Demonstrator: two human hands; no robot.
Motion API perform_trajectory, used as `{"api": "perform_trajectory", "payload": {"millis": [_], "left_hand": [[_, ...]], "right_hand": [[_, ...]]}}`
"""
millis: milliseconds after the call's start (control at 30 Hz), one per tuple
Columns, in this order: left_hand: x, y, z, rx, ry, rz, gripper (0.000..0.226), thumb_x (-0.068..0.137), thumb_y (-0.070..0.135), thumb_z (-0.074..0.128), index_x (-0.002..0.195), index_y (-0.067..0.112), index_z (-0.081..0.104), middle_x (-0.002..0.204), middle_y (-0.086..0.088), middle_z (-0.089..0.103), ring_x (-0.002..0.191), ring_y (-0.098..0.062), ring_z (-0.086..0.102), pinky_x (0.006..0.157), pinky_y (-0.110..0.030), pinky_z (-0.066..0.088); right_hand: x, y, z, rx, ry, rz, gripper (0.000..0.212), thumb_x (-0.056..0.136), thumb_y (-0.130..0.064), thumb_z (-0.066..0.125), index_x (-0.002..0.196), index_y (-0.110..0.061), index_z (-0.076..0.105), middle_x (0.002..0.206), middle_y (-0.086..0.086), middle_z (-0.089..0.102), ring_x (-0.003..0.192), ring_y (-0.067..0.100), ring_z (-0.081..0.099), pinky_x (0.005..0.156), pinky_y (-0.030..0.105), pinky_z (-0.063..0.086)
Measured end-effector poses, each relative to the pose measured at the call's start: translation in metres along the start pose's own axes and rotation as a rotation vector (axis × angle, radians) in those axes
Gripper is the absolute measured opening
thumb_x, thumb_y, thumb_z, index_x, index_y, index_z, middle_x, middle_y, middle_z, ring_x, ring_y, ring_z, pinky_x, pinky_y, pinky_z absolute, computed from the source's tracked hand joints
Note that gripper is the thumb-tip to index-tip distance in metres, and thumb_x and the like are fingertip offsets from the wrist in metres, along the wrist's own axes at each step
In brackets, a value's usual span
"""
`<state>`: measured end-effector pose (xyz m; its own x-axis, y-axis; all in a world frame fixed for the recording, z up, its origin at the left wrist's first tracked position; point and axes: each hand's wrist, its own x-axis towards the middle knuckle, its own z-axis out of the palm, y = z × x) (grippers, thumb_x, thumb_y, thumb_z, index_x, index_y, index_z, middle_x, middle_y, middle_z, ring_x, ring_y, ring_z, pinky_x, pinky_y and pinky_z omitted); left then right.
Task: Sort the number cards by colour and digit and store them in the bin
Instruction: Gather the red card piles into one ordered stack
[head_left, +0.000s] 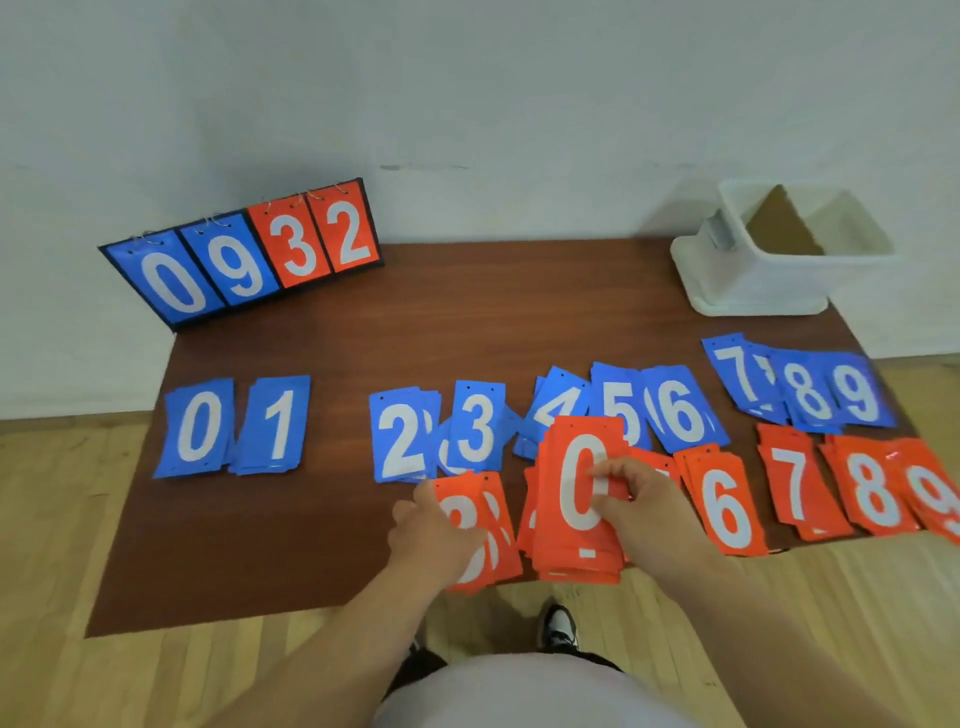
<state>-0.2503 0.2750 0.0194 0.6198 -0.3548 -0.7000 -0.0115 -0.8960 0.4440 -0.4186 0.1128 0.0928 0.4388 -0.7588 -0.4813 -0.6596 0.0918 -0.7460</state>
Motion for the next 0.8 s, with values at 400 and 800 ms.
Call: {"api": "perform_trajectory", "payload": {"millis": [400, 800], "left_hand": [[0.001, 0.037, 0.072, 0.043, 0.350, -0.294, 0.122, 0.068, 0.081, 0.067, 0.155, 0.030, -0.002, 0.153, -0.013, 0.021, 0.140, -0.038, 0.025, 0.106, -0.060, 0.038], [0.000, 0.040, 0.073, 0.056, 0.454, -0.322, 0.119, 0.071, 0.053, 0.086, 0.151, 0.029, 0.003, 0.146, -0.014, 0.028, 0.132, -0.042, 0.035, 0.097, -0.055, 0.047]], "right_hand": [[0.049, 0.046, -0.079, -0.004, -0.174, 0.038, 0.028, 0.088, -0.011, 0.069, 0.092, -0.039, 0.072, 0.108, -0.006, 0.071, 0.095, 0.023, 0.071, 0.078, 0.047, 0.063], [0.063, 0.061, -0.108, 0.037, -0.230, 0.051, 0.023, 0.094, -0.008, 0.066, 0.103, -0.028, 0.069, 0.113, -0.001, 0.070, 0.095, 0.020, 0.070, 0.061, 0.022, 0.054]]}}
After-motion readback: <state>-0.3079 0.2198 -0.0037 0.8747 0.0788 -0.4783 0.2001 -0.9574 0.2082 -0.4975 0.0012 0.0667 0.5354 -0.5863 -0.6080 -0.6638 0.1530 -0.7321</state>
